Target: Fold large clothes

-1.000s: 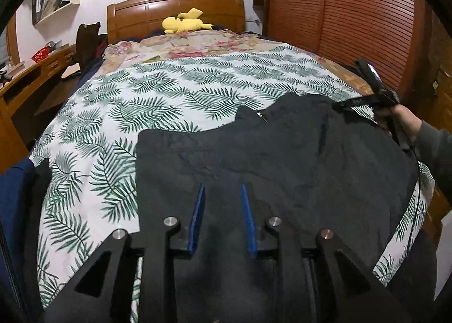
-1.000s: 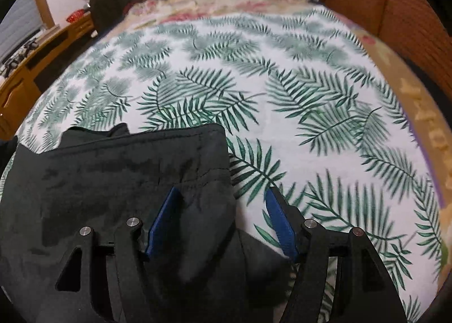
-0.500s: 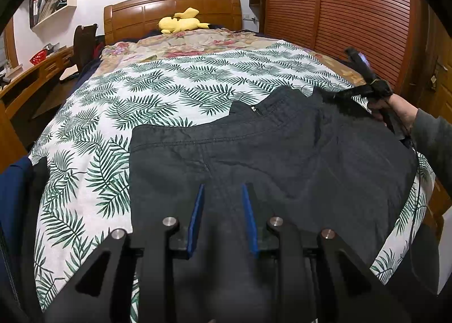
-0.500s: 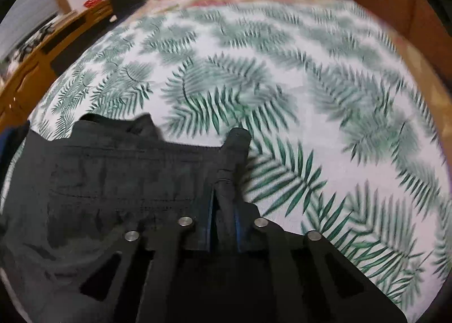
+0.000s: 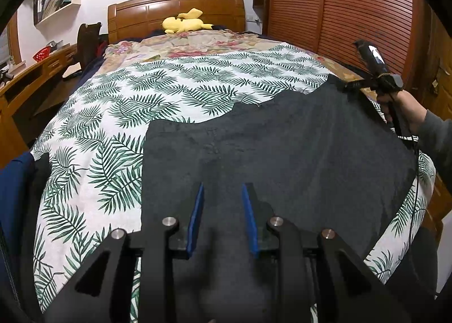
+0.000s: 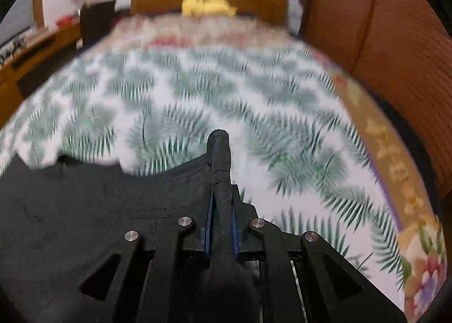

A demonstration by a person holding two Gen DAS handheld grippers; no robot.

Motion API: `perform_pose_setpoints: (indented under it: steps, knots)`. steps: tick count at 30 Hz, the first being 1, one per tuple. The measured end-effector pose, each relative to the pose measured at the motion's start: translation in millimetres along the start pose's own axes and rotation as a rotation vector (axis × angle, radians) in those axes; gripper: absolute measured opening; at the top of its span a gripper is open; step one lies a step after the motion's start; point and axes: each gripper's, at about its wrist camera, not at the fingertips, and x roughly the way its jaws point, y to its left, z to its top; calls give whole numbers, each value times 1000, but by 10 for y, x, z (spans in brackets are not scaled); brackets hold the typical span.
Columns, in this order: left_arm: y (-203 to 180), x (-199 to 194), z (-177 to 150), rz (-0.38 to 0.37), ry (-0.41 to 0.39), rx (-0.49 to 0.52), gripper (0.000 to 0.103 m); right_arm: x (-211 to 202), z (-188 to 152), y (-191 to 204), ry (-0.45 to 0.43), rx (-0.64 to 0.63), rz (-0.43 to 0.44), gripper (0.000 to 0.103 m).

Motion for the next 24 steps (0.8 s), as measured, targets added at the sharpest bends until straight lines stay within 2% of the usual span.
perform_pose_setpoints:
  steps: [1,3,4,6,13,19,24]
  knots:
    - [-7,-8,-8,0,0,1,26,-15,-40,26,2,-20,-15,20]
    - [-20,-22,-30,-4,2,-1,26,-92,-91,70,-12,-49,-28,53]
    - [-31,-34,-43,-7,2,-2,26,-192,-133,100,-34,-63,-15,56]
    - [-65,-64,-82,-16,2,-3,26,-388,-231,171,-58,-93,8,56]
    - [-238,-142,-220,-43,2,-1,26,-1022,-813,638,-101,-183,187,56]
    - [-345,-234,-417,-49,10,-28,26,-1238,-1275,1002,-104,-185,306,56]
    - [-351,-205,-602,6,56,-36,26,-1293,-1545,1209,-102,-169,368,56]
